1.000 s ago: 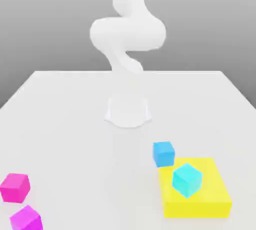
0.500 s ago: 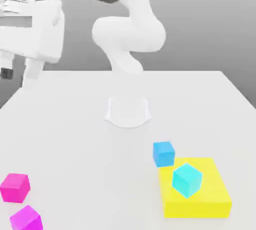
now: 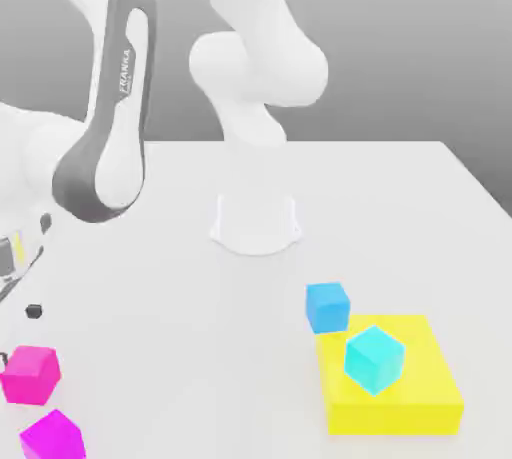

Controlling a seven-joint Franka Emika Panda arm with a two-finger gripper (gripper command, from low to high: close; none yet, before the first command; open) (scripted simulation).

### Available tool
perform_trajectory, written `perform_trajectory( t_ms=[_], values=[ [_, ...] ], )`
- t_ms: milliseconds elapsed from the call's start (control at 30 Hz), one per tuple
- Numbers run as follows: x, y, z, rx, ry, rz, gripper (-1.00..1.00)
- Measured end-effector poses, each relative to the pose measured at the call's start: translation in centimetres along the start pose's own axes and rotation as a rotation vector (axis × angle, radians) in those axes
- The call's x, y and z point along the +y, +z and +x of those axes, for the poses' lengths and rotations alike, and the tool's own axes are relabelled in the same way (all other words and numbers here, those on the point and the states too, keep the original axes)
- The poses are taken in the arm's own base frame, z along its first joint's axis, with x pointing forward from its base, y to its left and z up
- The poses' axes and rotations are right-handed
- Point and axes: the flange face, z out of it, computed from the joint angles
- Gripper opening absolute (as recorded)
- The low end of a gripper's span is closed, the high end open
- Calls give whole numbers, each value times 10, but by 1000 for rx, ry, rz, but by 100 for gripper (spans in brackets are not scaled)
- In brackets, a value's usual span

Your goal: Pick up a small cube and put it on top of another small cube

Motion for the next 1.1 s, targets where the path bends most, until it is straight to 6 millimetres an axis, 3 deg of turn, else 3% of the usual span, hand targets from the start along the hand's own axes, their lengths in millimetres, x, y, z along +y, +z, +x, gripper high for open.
perform_trajectory(
  t_ms=[33, 67, 300, 433, 500, 633, 667, 767, 967, 1100],
  values=[
    [1, 13, 0, 1, 2, -1, 0],
    [1, 22, 1, 1, 2, -2, -100],
    [1, 22, 1, 0, 3, 0, -100],
    [0, -22, 1, 0, 3, 0, -100],
    [11, -44, -18, -4, -14, -1, -100],
    [60, -79, -86, -15, -84, -5, -100],
    [80, -87, -109, -16, -123, -7, -100],
    [134, -107, -153, -18, -192, -10, -100],
    [230, -134, -188, -13, -257, -13, -100],
    [299, -144, -198, -7, -318, -9, -100]
  ],
)
